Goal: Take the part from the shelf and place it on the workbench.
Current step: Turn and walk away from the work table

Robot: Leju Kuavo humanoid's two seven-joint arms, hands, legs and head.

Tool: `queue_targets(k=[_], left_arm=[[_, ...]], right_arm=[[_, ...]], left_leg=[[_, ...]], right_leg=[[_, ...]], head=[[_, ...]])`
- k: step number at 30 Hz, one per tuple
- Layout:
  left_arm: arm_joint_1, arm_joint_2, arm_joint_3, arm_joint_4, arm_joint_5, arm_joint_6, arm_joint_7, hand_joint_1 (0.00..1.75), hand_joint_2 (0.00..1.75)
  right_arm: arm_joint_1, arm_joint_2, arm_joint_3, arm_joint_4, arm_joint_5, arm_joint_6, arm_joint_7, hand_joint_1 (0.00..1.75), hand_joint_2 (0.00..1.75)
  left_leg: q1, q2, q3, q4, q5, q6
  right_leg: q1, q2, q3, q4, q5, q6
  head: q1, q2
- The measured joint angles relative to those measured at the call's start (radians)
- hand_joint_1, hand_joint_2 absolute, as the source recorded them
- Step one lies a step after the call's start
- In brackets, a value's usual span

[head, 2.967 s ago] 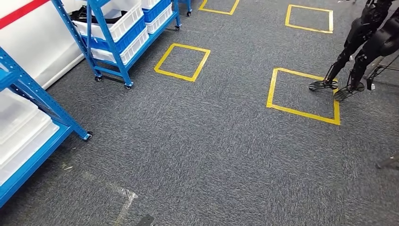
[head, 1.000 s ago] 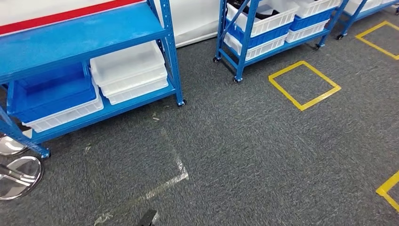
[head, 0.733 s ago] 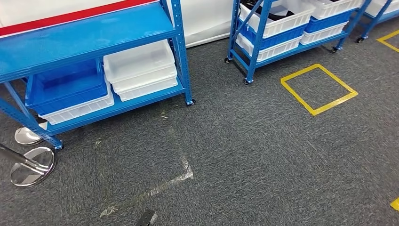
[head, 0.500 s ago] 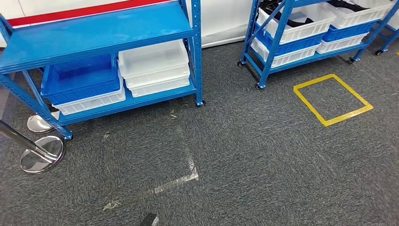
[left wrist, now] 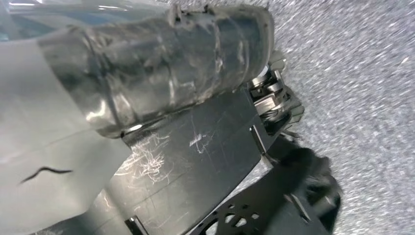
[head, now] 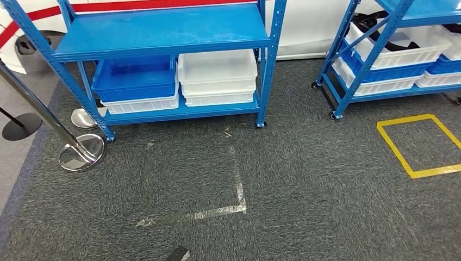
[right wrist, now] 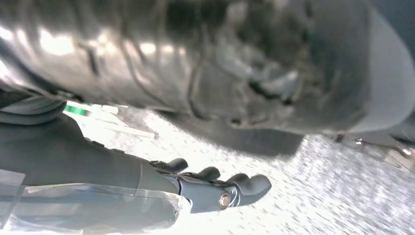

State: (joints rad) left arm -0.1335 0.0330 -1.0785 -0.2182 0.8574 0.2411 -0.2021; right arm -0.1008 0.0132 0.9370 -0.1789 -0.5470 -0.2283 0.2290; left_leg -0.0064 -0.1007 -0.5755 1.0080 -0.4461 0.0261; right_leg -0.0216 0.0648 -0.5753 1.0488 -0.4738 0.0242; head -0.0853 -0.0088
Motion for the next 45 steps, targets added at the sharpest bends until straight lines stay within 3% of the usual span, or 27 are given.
queue_targets(k=[1, 3, 5, 7, 9, 10, 12, 14, 15, 17, 18, 19, 21, 22, 24, 26, 27, 29, 31, 32, 36, 38, 40, 41, 42, 43, 45], left_arm=[[-0.001, 0.001, -0.005, 0.0, -0.007, 0.001, -0.007, 0.0, 0.0], [0.0, 0.003, -0.014, 0.0, -0.018, 0.002, -0.022, 0.0, 0.0], [0.003, 0.006, -0.02, 0.0, -0.023, 0.001, -0.04, 0.0, 0.0], [0.002, 0.01, -0.025, 0.0, -0.021, -0.003, -0.061, 0.0, 0.0], [0.0, 0.011, -0.03, 0.0, -0.016, -0.01, -0.081, 0.0, 0.0], [0.0, 0.012, -0.032, 0.0, -0.013, -0.016, -0.088, 0.0, 0.0], [0.0, 0.016, -0.034, 0.0, -0.003, -0.026, -0.094, 0.0, 0.0], [0.002, 0.019, -0.034, 0.0, 0.007, -0.025, -0.09, 0.0, 0.0], [0.003, 0.02, -0.034, 0.0, 0.011, -0.019, -0.087, 0.0, 0.0], [0.008, 0.02, -0.034, 0.0, 0.016, 0.0, -0.076, 0.0, 0.0], [0.009, 0.02, -0.034, 0.0, 0.019, 0.011, -0.07, 0.0, 0.44], [0.011, 0.019, -0.034, 0.0, 0.021, 0.021, -0.064, 0.0, 0.87], [0.01, 0.018, -0.034, 0.0, 0.027, 0.04, -0.051, 0.0, 1.75], [0.009, 0.017, -0.034, 0.0, 0.031, 0.049, -0.044, 0.0, 1.75], [0.008, 0.013, -0.034, 0.0, 0.044, 0.067, -0.03, 0.0, 1.75], [0.008, 0.007, -0.034, 0.0, 0.063, 0.083, -0.021, 0.0, 1.75], [0.008, 0.003, -0.032, 0.0, 0.069, 0.089, -0.018, 0.0, 1.75], [0.008, -0.004, -0.023, -0.004, 0.064, 0.092, -0.012, 0.0, 1.75], [0.008, -0.009, -0.004, -0.01, 0.042, 0.086, -0.004, 0.0, 1.75], [0.01, -0.011, 0.007, -0.014, 0.027, 0.081, 0.0, 0.0, 1.75], [0.022, -0.017, 0.047, -0.021, -0.032, 0.061, 0.013, 0.0, 0.0], [0.031, -0.018, 0.072, -0.024, -0.063, 0.051, 0.019, 0.0, 0.0], [0.043, -0.019, 0.103, -0.026, -0.097, 0.039, 0.027, 0.0, 0.0], [0.051, -0.019, 0.124, -0.026, -0.119, 0.031, 0.031, 0.0, 0.0], [0.06, -0.019, 0.145, -0.026, -0.14, 0.024, 0.035, 0.0, 0.0], [0.07, -0.019, 0.167, -0.026, -0.164, 0.016, 0.04, 0.0, 0.0], [0.089, -0.019, 0.204, -0.026, -0.203, 0.001, 0.049, 0.0, 0.0]], right_arm=[[0.0, -0.002, -0.007, 0.0, -0.014, -0.006, -0.006, 0.0, 0.0], [0.001, -0.004, -0.024, 0.0, -0.046, -0.02, -0.021, 0.0, 0.0], [0.001, -0.006, -0.044, 0.0, -0.084, -0.027, -0.038, 0.0, 0.0], [0.002, -0.007, -0.064, 0.0, -0.113, -0.027, -0.046, 0.0, 0.0], [0.005, -0.007, -0.078, 0.0, -0.116, -0.023, -0.038, 0.0, 0.0], [0.006, -0.007, -0.08, 0.0, -0.108, -0.019, -0.031, 0.0, 0.0], [0.006, -0.007, -0.082, 0.0, -0.085, -0.009, -0.017, 0.0, 0.0], [0.005, -0.007, -0.082, 0.0, -0.061, -0.001, -0.008, 0.0, 0.0], [0.004, -0.007, -0.082, 0.0, -0.051, 0.003, -0.005, 0.0, 0.0], [0.001, -0.007, -0.082, 0.0, -0.033, 0.01, -0.003, 0.0, 0.0], [-0.001, -0.007, -0.082, 0.0, -0.026, 0.013, -0.002, 0.0, 0.0], [-0.002, -0.007, -0.082, -0.001, -0.022, 0.015, -0.002, 0.0, 0.44], [-0.003, -0.007, -0.082, -0.002, -0.016, 0.02, -0.001, 0.0, 1.31], [-0.002, -0.007, -0.082, -0.003, -0.011, 0.022, 0.0, 0.0, 1.75], [0.0, -0.007, -0.082, -0.003, 0.003, 0.015, 0.009, 0.0, 1.75], [0.005, -0.007, -0.081, -0.003, 0.024, -0.002, 0.033, 0.0, 1.75], [0.008, -0.007, -0.08, -0.003, 0.036, -0.007, 0.046, 0.0, 1.75], [0.018, -0.01, -0.078, -0.003, 0.056, -0.005, 0.061, 0.0, 1.75], [0.03, -0.012, -0.078, -0.002, 0.075, 0.003, 0.063, 0.0, 1.75], [0.036, -0.012, -0.079, -0.001, 0.083, 0.008, 0.062, 0.0, 1.75], [0.05, -0.015, -0.087, -0.002, 0.113, 0.018, 0.046, 0.0, 1.75], [0.05, -0.015, -0.099, -0.002, 0.13, 0.023, 0.035, 0.0, 1.75], [0.052, -0.016, -0.116, -0.004, 0.15, 0.03, 0.023, 0.0, 1.75], [0.052, -0.017, -0.128, -0.008, 0.161, 0.034, 0.017, 0.0, 1.75], [0.052, -0.018, -0.142, -0.013, 0.172, 0.039, 0.01, 0.0, 1.75], [0.052, -0.019, -0.157, -0.019, 0.185, 0.043, 0.003, 0.0, 1.75], [0.051, -0.02, -0.186, -0.032, 0.207, 0.053, -0.01, 0.0, 1.75]], left_leg=[[0.0, -0.009, -0.004, 0.002, -0.001, -0.005], [0.003, -0.025, -0.011, 0.002, 0.0, -0.015], [0.004, 0.007, -0.026, 0.03, -0.018, -0.025], [0.004, 0.064, -0.074, 0.131, -0.07, -0.034], [0.007, 0.084, -0.136, 0.251, -0.117, -0.04], [0.007, 0.086, -0.15, 0.277, -0.117, -0.04], [0.008, 0.097, -0.124, 0.222, -0.07, -0.038], [0.003, 0.131, -0.054, 0.088, -0.013, -0.029], [0.0, 0.144, -0.029, 0.04, 0.001, -0.023], [-0.009, 0.151, -0.014, 0.011, 0.0, -0.013], [-0.01, 0.144, -0.015, 0.007, 0.002, -0.008], [-0.008, 0.139, -0.012, 0.002, 0.003, -0.003], [-0.003, 0.13, -0.002, -0.011, 0.007, 0.006], [-0.001, 0.126, 0.002, -0.016, 0.008, 0.012], [-0.004, 0.118, 0.004, -0.016, 0.005, 0.02], [-0.005, 0.107, 0.005, -0.013, 0.002, 0.024], [-0.004, 0.101, 0.007, -0.011, -0.001, 0.024], [-0.003, 0.09, 0.013, -0.005, -0.008, 0.02], [-0.006, 0.083, 0.012, 0.006, -0.016, 0.011], [-0.006, 0.081, 0.009, 0.009, -0.018, 0.007], [-0.002, 0.082, 0.0, 0.03, -0.036, -0.014], [0.002, 0.086, -0.036, 0.11, -0.082, -0.025], [0.006, 0.089, -0.095, 0.229, -0.131, -0.033], [0.008, 0.09, -0.115, 0.266, -0.138, -0.036], [0.01, 0.092, -0.119, 0.271, -0.126, -0.037], [0.012, 0.095, -0.103, 0.236, -0.097, -0.038], [0.016, 0.099, -0.044, 0.115, -0.038, -0.037]], right_leg=[[0.001, 0.008, 0.005, -0.013, -0.003, -0.002], [0.003, -0.01, 0.009, -0.017, -0.002, -0.011], [0.002, -0.031, 0.018, -0.023, 0.001, -0.023], [0.004, -0.056, 0.024, -0.026, 0.001, -0.032], [0.007, -0.084, 0.025, -0.025, -0.003, -0.036], [0.008, -0.097, 0.027, -0.025, -0.006, -0.037], [0.009, -0.122, 0.033, -0.025, -0.012, -0.036], [0.011, -0.14, 0.043, -0.025, -0.02, -0.032], [0.012, -0.147, 0.046, -0.026, -0.024, -0.028], [0.014, -0.157, 0.049, -0.028, -0.027, -0.018], [0.014, -0.161, 0.052, -0.03, -0.028, -0.014], [0.014, -0.162, 0.054, -0.031, -0.03, -0.008], [0.013, -0.13, 0.042, 0.004, -0.055, 0.0], [0.012, -0.107, 0.018, 0.053, -0.081, 0.002], [0.012, -0.074, -0.052, 0.188, -0.135, 0.003], [0.012, -0.069, -0.096, 0.251, -0.135, 0.005], [0.011, -0.068, -0.092, 0.229, -0.107, 0.006], [0.009, -0.067, -0.042, 0.102, -0.029, 0.004], [0.01, -0.063, -0.002, 0.004, 0.004, 0.0], [0.012, -0.061, 0.003, -0.011, 0.003, -0.004], [0.012, -0.06, 0.013, -0.023, 0.003, -0.022], [0.009, -0.064, 0.021, -0.029, 0.004, -0.029], [0.009, -0.07, 0.023, -0.028, 0.002, -0.032], [0.01, -0.072, 0.023, -0.028, 0.001, -0.033], [0.009, -0.073, 0.024, -0.027, -0.001, -0.034], [0.009, -0.073, 0.027, -0.026, -0.003, -0.033], [0.007, -0.072, 0.032, -0.024, -0.01, -0.028]], head=[[0.001, 0.0], [0.002, 0.0], [-0.003, 0.0], [-0.009, 0.0], [-0.011, 0.0], [-0.011, 0.0], [-0.011, 0.0], [-0.011, 0.0], [-0.01, 0.0], [-0.009, 0.0], [-0.009, 0.0], [-0.01, 0.0], [-0.005, 0.0], [-0.002, 0.0], [0.003, 0.0], [0.003, 0.0], [0.004, 0.0], [0.004, 0.0], [0.004, 0.0], [0.004, 0.0], [0.002, 0.0], [-0.001, 0.0], [-0.003, 0.0], [-0.003, 0.0], [-0.003, 0.0], [-0.004, 0.0], [-0.003, 0.0]])
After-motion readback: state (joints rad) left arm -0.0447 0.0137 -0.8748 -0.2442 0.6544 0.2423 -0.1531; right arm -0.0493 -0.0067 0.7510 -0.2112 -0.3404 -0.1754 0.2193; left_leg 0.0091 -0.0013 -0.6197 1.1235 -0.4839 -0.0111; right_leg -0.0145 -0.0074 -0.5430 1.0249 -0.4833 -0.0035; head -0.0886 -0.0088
